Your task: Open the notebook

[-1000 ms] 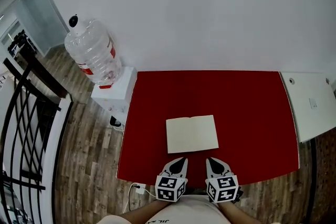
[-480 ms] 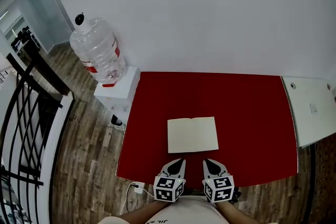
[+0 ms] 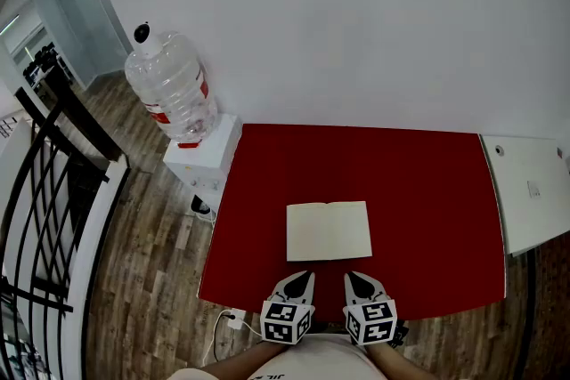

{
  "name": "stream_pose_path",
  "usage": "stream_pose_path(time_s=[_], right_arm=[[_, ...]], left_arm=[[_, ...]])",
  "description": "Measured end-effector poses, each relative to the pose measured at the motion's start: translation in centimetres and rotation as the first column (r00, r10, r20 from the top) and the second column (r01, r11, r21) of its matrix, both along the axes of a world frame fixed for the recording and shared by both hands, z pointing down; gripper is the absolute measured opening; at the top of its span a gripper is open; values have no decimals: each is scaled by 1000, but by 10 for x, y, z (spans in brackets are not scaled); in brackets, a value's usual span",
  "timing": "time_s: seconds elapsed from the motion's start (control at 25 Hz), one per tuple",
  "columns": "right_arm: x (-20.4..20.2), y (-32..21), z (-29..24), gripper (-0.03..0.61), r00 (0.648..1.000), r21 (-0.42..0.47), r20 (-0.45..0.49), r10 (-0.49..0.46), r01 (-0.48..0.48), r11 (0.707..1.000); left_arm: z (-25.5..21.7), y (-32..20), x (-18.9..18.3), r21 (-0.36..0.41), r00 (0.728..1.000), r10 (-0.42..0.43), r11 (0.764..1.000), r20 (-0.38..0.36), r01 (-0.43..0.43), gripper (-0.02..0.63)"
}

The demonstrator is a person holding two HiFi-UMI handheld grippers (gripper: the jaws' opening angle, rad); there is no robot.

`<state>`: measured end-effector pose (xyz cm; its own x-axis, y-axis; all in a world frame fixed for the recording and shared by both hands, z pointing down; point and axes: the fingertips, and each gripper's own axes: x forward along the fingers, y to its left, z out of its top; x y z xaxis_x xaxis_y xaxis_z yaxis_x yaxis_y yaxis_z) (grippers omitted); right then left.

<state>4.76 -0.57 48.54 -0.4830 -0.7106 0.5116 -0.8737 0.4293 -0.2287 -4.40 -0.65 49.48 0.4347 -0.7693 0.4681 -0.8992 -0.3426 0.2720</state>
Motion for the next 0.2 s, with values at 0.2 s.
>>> stream_pose_path(time_s=[0.2], right_arm=[[-3, 0, 3, 5, 1000, -6, -5, -3, 3, 1000]], left_arm=[[1, -2, -2, -1, 1000, 2, 1000, 0, -2, 5]])
